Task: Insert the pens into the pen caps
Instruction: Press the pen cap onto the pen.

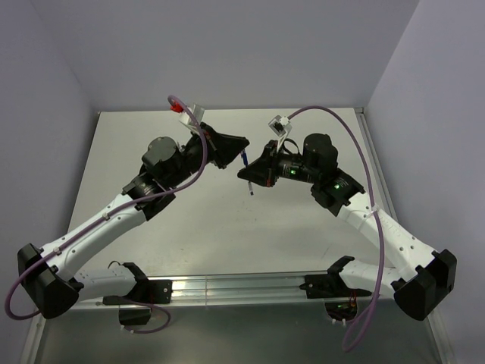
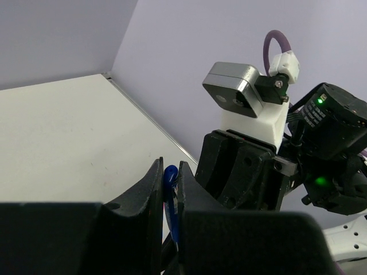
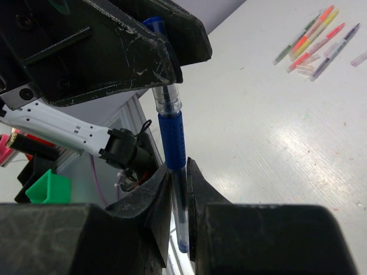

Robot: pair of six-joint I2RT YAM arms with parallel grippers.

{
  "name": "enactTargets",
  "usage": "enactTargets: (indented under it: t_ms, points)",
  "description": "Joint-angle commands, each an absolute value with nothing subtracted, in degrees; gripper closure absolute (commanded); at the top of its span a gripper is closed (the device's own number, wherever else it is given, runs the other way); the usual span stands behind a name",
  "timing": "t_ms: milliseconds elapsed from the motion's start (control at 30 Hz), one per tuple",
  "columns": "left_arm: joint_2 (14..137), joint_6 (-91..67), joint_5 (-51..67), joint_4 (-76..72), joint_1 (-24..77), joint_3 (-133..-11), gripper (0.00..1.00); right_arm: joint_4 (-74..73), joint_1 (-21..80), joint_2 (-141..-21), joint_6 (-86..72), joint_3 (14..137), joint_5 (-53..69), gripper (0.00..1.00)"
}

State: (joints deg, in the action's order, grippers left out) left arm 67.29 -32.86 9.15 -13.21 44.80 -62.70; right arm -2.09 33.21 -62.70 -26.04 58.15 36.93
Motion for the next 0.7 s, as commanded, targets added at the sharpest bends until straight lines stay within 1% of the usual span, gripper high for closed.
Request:
enactTargets:
  t_ms: [0, 200, 467, 500, 533, 600, 633, 667]
  points:
    - [67.6, -35.2, 14.9, -5.1, 49.0, -60.6, 1.00, 5.1, 31.8, -62.5, -27.0, 64.2, 24.1, 1.00]
    - [68.0, -36.6, 11.2, -3.3, 49.5, -60.6, 1.00, 3.7, 31.8, -63.2, -26.4, 65.5, 22.2, 1.00]
    - [68.8, -33.5, 4.9, -0.4, 49.2, -66.0, 1.00, 2.5, 32.3, -64.6, -25.5, 65.0, 27.4, 1.00]
    - [69.5, -33.2, 4.7, -0.4, 49.0, -66.7, 1.00, 2.5, 32.4, -64.3, -25.5, 64.7, 27.6, 0.98]
    - [70.0, -33.0, 4.4, -0.2, 48.9, -68.2, 1.00, 2.2, 32.5, -64.2, -25.3, 64.4, 27.7, 0.91]
    - [70.9, -31.9, 3.5, -0.2, 48.4, -69.3, 1.00, 1.2, 32.5, -63.9, -24.5, 64.2, 27.8, 0.85]
    - [71.2, -31.6, 3.3, -0.2, 48.3, -70.4, 1.00, 1.0, 32.5, -63.6, -24.3, 64.0, 27.9, 0.79]
    - [71.5, -30.9, 3.2, -0.2, 48.2, -70.8, 1.00, 0.6, 32.5, -63.5, -23.8, 63.9, 27.8, 0.74]
